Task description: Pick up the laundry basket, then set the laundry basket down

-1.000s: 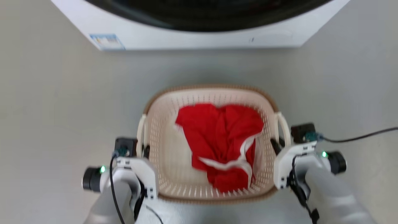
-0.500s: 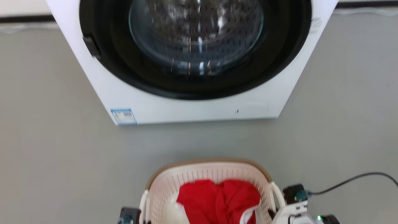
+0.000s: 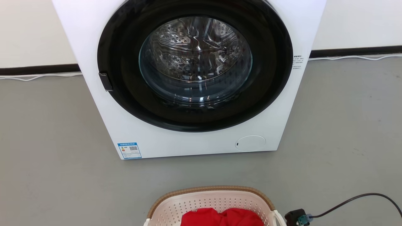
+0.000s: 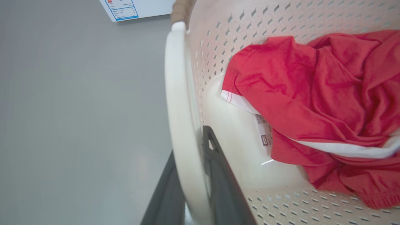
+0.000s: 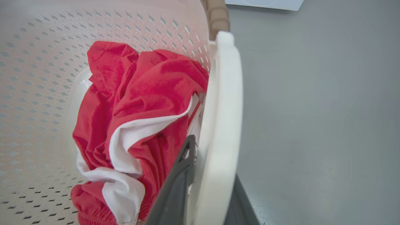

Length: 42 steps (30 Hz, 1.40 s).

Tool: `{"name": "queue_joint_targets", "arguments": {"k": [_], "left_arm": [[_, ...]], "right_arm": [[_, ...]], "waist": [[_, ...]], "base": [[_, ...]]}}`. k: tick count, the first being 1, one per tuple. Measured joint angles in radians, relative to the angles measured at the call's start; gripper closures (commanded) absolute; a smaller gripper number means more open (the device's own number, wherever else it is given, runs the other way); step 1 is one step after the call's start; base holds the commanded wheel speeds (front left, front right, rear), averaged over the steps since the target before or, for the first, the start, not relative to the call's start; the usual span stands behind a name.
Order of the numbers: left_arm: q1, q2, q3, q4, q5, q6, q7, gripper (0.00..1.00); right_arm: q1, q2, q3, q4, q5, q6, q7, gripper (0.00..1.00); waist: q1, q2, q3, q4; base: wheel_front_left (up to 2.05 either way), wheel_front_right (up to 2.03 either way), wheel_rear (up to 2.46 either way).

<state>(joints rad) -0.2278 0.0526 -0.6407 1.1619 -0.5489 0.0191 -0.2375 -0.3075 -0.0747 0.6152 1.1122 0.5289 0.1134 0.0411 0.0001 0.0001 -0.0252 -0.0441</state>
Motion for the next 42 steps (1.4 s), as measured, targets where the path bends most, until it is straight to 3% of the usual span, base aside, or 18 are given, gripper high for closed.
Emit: {"name": "queue_joint_targets", "arguments": {"k": [12,42], "left_arm": [[0.008,0.005,-0.058,-0.008,-0.077,0.021,0.0,1.0],[-0.008,0.005,-0.132,0.021,-0.146,0.025,-0.011,1.0]], "right_arm": [[0.001,-0.002,0.004,-0.005,0.0,0.0,0.01,1.0],[0.001,-0.002,0.003,-0.006,0.002,0.0,0.012,1.0]], "waist": [[0.0,0.0,0.004,0.0],[0.0,0.0,0.013,-0.01]], "base": [[0.0,0.0,0.0],[0.0,0.0,0.0]]}}
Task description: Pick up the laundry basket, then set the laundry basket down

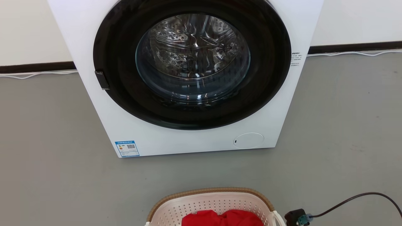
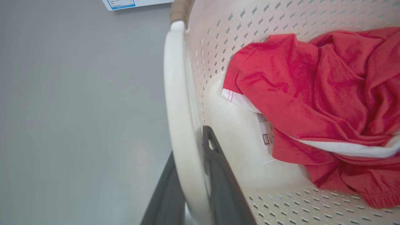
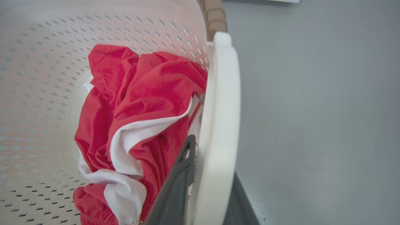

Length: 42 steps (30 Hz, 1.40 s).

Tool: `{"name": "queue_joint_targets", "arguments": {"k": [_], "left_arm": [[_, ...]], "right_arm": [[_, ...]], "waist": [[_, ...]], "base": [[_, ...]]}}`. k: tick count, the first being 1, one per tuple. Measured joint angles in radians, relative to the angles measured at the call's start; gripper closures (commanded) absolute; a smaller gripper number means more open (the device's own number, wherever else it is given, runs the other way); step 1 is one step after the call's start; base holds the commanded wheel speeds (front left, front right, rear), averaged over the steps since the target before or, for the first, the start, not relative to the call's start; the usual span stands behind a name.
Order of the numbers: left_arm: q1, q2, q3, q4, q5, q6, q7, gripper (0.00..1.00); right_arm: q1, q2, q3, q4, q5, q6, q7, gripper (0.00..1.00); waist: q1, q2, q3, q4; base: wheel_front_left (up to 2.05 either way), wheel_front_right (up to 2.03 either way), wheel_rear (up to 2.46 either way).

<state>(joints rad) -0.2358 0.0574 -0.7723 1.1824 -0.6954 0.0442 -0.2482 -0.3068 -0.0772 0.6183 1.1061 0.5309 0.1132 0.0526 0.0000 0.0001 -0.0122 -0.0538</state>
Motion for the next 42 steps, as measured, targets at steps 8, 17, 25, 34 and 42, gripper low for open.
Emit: {"name": "queue_joint_targets", "arguments": {"k": [8,17,25,34,42], "left_arm": [[-0.003,0.0,-0.004,0.0,-0.001,0.001,0.0,1.0],[-0.012,-0.001,-0.003,0.0,-0.001,0.006,0.0,1.0],[-0.062,0.001,0.015,-0.014,0.006,0.01,0.0,1.0],[-0.163,0.031,0.073,-0.105,0.047,0.037,0.0,1.0],[-0.257,0.048,0.129,-0.167,0.098,0.054,-0.003,1.0]], "right_arm": [[0.0,0.0,0.0,0.0,0.005,0.0,0.0,1.0],[-0.002,0.0,-0.005,0.002,0.005,0.0,-0.005,1.0],[-0.036,0.001,-0.028,0.005,0.012,0.0,-0.03,1.0],[-0.171,0.0,-0.051,0.012,-0.006,0.0,-0.091,1.0],[-0.298,0.002,-0.078,0.033,-0.053,0.001,-0.149,1.0]], "waist": [[0.0,0.0,0.006,0.0],[0.0,0.0,0.024,-0.002],[0.0,0.0,0.072,-0.004],[0.0,0.0,0.182,0.002],[0.0,0.0,0.324,0.007]], "base": [[0.0,0.0,0.0],[0.0,0.0,0.0],[0.0,0.0,0.0],[0.0,0.0,0.0],[0.0,0.0,0.0]]}}
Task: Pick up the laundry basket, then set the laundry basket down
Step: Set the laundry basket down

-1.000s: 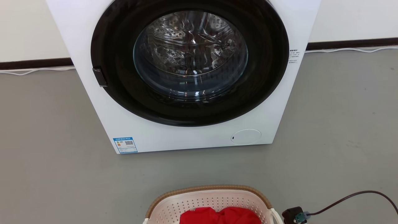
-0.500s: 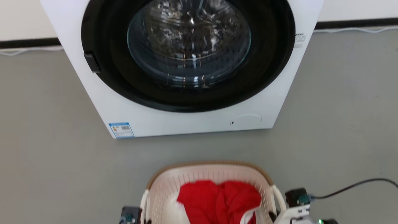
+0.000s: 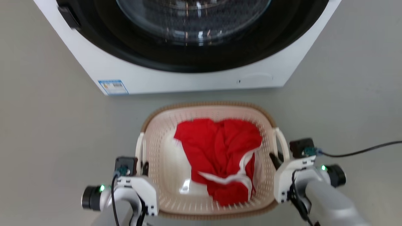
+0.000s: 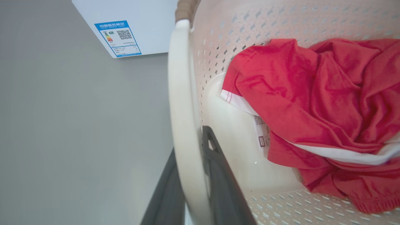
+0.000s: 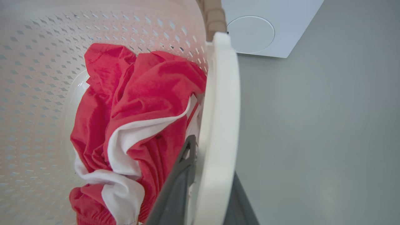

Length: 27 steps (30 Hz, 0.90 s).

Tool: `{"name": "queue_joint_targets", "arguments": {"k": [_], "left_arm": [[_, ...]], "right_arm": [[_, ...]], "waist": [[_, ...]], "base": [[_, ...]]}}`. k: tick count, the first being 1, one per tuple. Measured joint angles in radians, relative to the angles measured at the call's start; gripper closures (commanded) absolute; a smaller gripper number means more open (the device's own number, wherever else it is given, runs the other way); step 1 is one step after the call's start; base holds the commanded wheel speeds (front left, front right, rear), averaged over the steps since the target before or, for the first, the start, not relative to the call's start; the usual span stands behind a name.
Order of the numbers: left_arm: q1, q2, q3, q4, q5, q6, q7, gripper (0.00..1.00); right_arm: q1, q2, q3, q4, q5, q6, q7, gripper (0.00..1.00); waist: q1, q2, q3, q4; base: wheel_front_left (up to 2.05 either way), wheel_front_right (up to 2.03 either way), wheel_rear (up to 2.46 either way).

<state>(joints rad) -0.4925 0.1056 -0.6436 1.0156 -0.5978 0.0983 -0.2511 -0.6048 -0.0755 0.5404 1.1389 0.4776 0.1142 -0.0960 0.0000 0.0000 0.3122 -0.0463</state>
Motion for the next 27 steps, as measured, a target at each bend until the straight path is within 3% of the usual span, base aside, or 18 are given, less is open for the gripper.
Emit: {"name": "queue_joint_targets", "arguments": {"k": [27], "left_arm": [[-0.326,0.011,0.16,-0.083,0.187,-0.002,-0.005,1.0]], "right_arm": [[-0.345,0.003,-0.162,0.05,-0.172,0.001,-0.142,1.0]], "waist": [[0.0,0.0,0.485,0.017]], "base": [[0.0,0.0,0.0]]}}
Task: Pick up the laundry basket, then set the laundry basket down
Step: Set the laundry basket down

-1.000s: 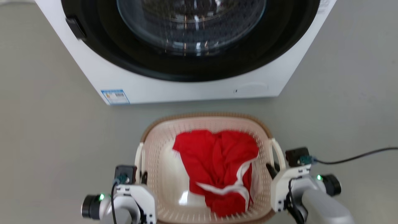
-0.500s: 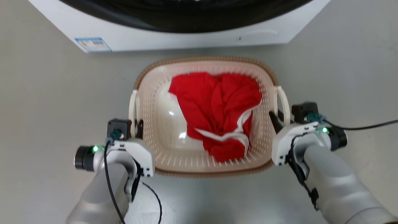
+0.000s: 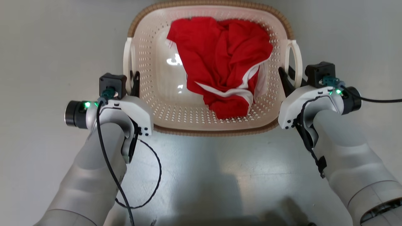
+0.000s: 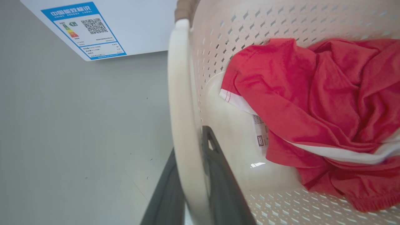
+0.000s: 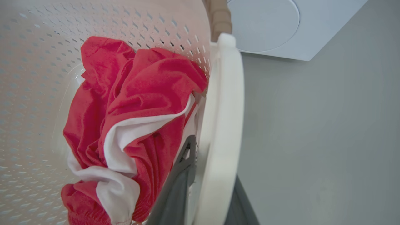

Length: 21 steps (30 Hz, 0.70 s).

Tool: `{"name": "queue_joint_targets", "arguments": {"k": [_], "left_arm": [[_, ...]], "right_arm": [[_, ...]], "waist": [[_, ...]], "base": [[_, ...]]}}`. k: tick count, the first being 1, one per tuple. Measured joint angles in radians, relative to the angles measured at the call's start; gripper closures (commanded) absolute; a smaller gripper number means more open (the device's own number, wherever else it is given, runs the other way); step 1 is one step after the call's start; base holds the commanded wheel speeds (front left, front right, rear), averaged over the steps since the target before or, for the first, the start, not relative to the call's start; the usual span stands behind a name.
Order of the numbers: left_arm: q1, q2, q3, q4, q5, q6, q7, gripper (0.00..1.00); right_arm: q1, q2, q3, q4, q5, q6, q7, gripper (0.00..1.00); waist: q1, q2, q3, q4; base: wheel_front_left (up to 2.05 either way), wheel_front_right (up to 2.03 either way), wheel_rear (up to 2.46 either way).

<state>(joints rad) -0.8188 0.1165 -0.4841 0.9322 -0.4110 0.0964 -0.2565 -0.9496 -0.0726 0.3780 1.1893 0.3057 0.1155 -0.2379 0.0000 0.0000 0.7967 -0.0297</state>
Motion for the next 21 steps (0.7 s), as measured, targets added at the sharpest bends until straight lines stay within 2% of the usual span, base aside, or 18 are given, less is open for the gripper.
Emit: {"name": "queue_joint_targets", "arguments": {"k": [9,21], "left_arm": [[-0.036,-0.006,0.036,0.0,0.036,-0.01,0.001,1.0],[-0.057,-0.014,0.081,0.003,0.074,-0.02,0.001,1.0]], "right_arm": [[-0.026,-0.002,-0.033,-0.008,-0.031,0.0,-0.002,1.0],[-0.041,-0.001,-0.071,-0.016,-0.054,0.0,-0.009,1.0]], "waist": [[0.0,0.0,0.081,0.015],[0.0,0.0,0.117,0.016]], "base": [[0.0,0.0,0.0],[0.0,0.0,0.0]]}}
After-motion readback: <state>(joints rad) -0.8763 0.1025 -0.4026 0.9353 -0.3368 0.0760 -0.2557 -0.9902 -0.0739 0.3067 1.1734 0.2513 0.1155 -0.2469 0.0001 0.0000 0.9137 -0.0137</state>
